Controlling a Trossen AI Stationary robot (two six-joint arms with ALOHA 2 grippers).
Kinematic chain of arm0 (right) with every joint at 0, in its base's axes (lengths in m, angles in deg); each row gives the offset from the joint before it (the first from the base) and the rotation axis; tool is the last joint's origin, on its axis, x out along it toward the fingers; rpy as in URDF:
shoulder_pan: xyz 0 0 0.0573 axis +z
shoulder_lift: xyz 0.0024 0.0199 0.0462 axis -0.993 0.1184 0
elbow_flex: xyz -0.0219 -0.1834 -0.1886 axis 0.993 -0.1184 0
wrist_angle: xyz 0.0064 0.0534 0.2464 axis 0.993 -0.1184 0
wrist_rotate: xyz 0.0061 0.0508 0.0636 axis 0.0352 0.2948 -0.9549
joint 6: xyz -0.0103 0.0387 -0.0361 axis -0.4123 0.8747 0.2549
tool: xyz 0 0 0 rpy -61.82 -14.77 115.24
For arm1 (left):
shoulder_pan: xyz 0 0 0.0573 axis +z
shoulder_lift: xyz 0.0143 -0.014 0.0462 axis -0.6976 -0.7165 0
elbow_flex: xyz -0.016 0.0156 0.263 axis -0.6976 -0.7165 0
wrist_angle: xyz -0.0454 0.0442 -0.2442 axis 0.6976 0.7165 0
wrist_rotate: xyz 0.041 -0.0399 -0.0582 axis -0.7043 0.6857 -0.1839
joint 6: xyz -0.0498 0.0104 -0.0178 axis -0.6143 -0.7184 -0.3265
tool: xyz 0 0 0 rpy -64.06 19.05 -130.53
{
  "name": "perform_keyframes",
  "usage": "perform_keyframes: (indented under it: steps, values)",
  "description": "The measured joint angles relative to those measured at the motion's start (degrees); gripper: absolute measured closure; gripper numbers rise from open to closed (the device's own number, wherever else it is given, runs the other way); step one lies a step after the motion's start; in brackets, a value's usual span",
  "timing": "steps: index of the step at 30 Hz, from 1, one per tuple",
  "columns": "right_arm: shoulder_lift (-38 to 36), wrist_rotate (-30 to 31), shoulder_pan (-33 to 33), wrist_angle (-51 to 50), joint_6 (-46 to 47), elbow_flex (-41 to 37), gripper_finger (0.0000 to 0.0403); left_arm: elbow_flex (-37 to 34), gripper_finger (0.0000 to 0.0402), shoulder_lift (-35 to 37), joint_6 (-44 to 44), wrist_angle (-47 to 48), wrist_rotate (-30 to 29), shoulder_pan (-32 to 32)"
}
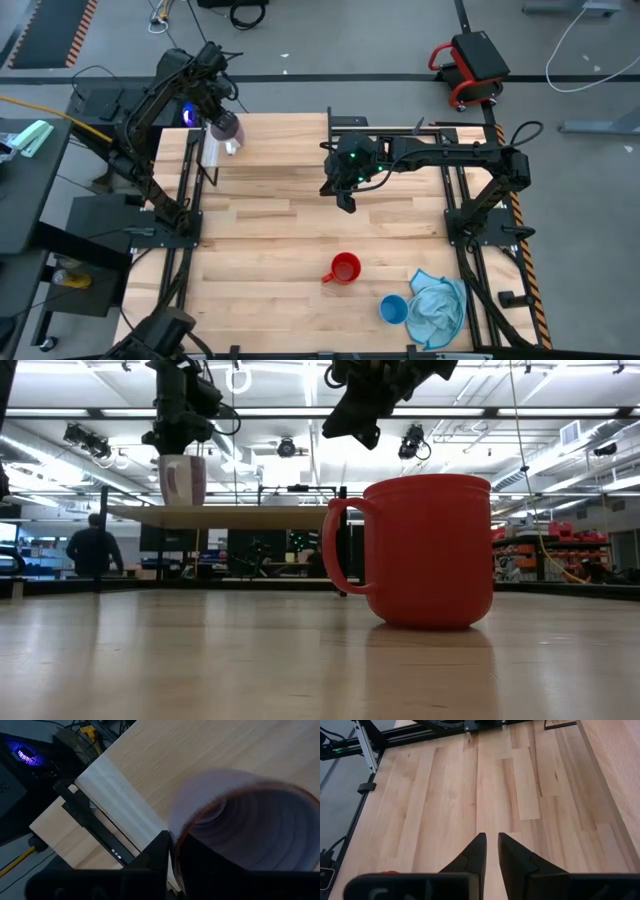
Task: Stack small to large cups/mugs on shelf
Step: Put the purple mug on the shelf
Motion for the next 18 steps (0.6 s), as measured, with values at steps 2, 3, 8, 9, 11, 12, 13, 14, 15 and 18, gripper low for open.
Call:
perform_keyframes:
  steps: [2, 3, 8, 9, 11, 12, 13, 14, 15, 18]
  values:
    - [0.00, 0.00, 0.00, 0.00, 0.00, 0.00, 0.0348, 0.02, 0.0342, 0.36, 0.11, -0.05, -0.22, 0.02]
    - [0.00, 0.00, 0.00, 0.00, 0.00, 0.00, 0.0348, 0.02, 0.0338, 0.59, 0.52, 0.02, -0.27, 0.02]
    - [0.00, 0.00, 0.00, 0.02, -0.20, 0.00, 0.0348, 0.07, 0.0314, 2.22, 0.97, 0.01, -3.36, 0.02]
    - [0.00, 0.00, 0.00, 0.02, -0.23, 0.00, 0.0348, 0.07, 0.0309, 2.70, 0.97, -0.01, -3.97, 0.02]
    - [0.00, 0.00, 0.00, 0.02, -0.27, 0.00, 0.0348, 0.09, 0.0299, 3.68, 0.78, 0.02, -5.15, 0.00]
    - [0.00, 0.00, 0.00, 0.02, -0.34, 0.00, 0.0348, 0.09, 0.0295, 4.16, 0.71, 0.02, -5.47, 0.00]
    - [0.00, -0.01, 0.00, 0.02, -0.38, 0.00, 0.0348, 0.09, 0.0291, 4.59, 0.56, 0.02, -5.58, 0.02]
    - [0.00, 0.00, 0.00, 0.02, -0.42, 0.00, 0.0348, 0.09, 0.0287, 5.05, -0.09, 0.02, -5.74, 0.02]
    - [0.00, 0.00, 0.00, 0.02, -0.44, 0.00, 0.0348, 0.09, 0.0284, 5.47, -0.81, 0.00, -5.75, 0.02]
    - [0.00, 0.00, 0.00, 0.05, -0.69, 0.00, 0.0348, 0.10, 0.0276, 7.06, -3.06, 0.01, -5.75, 0.01]
